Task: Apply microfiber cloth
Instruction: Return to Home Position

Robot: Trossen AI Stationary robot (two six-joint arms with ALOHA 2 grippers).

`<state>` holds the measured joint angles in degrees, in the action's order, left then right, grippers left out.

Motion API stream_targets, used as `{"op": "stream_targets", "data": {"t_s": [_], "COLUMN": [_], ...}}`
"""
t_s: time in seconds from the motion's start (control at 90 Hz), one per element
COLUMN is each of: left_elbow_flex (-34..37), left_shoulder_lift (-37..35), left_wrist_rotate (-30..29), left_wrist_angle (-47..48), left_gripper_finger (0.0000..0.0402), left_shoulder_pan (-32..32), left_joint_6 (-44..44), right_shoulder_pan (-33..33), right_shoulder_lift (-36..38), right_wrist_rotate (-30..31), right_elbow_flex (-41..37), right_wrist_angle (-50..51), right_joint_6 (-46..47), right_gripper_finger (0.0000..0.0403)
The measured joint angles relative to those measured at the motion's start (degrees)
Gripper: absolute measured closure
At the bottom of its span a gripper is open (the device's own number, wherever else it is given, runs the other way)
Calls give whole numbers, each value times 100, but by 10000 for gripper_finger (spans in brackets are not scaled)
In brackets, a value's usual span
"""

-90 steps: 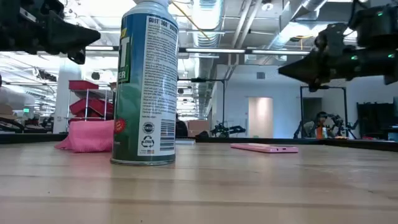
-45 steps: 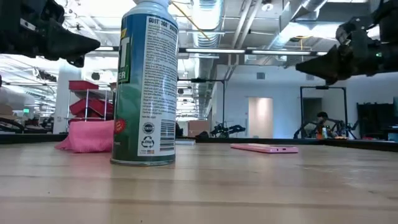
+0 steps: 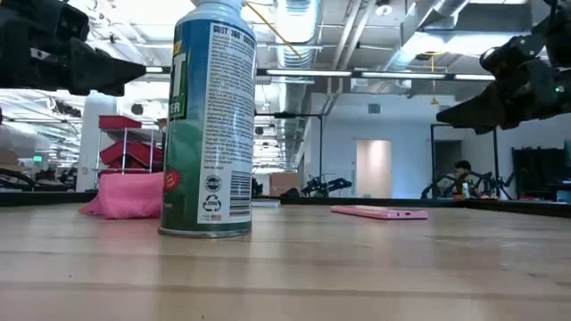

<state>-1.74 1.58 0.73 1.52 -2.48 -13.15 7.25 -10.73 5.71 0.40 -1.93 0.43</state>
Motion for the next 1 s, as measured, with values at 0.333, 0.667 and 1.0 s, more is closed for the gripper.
{"op": "stream_targets", "data": {"t_s": [0.333, 0.667, 1.0], "left_elbow_flex": [10, 20, 22], "left_shoulder_lift": [554, 300, 273], "left_wrist_rotate": [30, 81, 99], "left_wrist_angle": [8, 16, 11], "left_gripper_finger": [401, 402, 402], "left_shoulder_pan": [0, 0, 0], "left_joint_6": [64, 121, 201], "right_shoulder_pan": [-403, -939, -885], "right_shoulder_lift": [61, 1056, 1028], "right_wrist_rotate": [-18, 98, 18], "right_elbow_flex": [-2, -2, -8], "right_wrist_angle": [-408, -217, 7], "right_joint_6": [-58, -821, -551], "right_gripper_finger": [403, 403, 403]}}
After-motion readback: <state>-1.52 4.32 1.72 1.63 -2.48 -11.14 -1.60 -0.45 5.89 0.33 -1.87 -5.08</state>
